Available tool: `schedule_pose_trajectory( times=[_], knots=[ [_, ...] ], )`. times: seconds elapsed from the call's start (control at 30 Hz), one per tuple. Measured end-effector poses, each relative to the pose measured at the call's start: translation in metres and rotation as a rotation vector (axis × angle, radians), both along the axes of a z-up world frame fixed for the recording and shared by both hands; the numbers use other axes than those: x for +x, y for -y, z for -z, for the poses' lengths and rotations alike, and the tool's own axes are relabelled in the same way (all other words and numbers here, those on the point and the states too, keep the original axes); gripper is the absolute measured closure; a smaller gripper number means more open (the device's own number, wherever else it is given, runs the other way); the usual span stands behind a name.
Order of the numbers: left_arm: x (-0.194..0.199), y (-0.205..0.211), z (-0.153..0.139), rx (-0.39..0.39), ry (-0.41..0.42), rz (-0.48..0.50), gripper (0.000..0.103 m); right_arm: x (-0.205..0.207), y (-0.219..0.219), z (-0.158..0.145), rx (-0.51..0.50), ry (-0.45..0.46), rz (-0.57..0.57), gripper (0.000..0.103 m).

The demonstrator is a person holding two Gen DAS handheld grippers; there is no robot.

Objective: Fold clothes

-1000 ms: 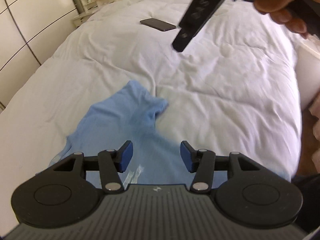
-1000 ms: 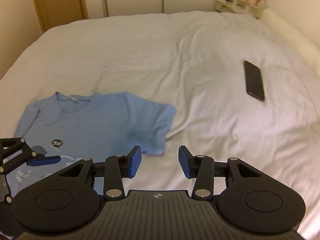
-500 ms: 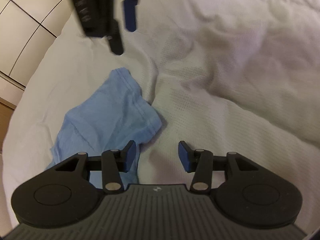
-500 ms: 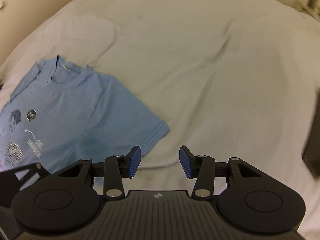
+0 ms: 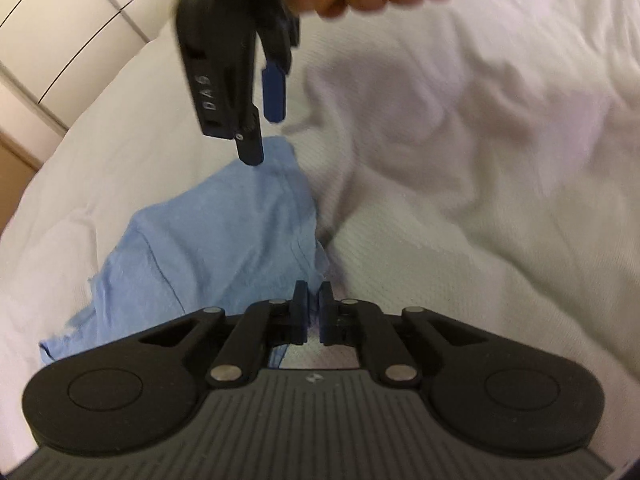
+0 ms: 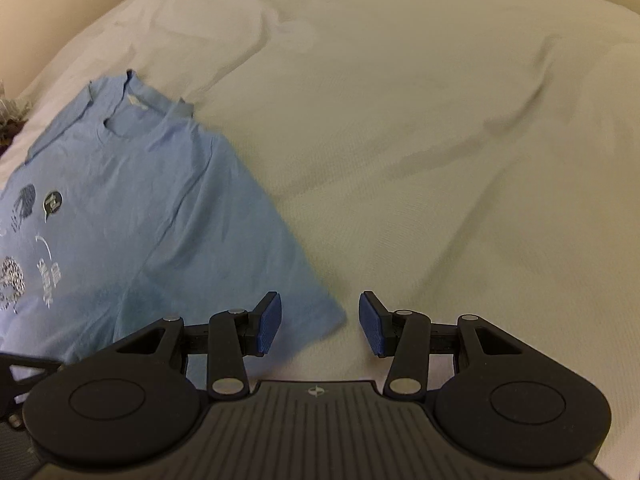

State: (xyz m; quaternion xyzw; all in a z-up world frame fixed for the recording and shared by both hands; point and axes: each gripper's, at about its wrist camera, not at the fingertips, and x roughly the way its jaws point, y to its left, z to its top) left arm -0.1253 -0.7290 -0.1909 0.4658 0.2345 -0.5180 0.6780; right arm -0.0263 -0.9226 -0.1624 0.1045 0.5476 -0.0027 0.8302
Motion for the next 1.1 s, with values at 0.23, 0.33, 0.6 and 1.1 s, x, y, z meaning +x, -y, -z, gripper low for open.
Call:
schedule_pose_trajectory(
  times=[0.23,0.33,0.6,1.1],
  knots=[
    [0.001,-0.003,0.005,-0.025,-0.051,-0.035,0.100,0.016,0.013,0.014,0.112,-0.053,-0.077,0.098],
    [0.010,-0.009,-0.009,-0.096,-0.137,-0.094,0.100,0.015,0.021,0.005,0.165,-0.076,-0.021,0.099],
    [0.101,-0.070,-0.027,-0.397,-0.734,-0.677,0.100,0.053,-0.001,-0.042,0.229,-0.113,0.110,0.099],
    [0.150,-0.138,0.011,-0.536,-1.061,-1.153,0.099,0.081,-0.064,-0.029,0.022,0.010,-0.155,0.068]
  ],
)
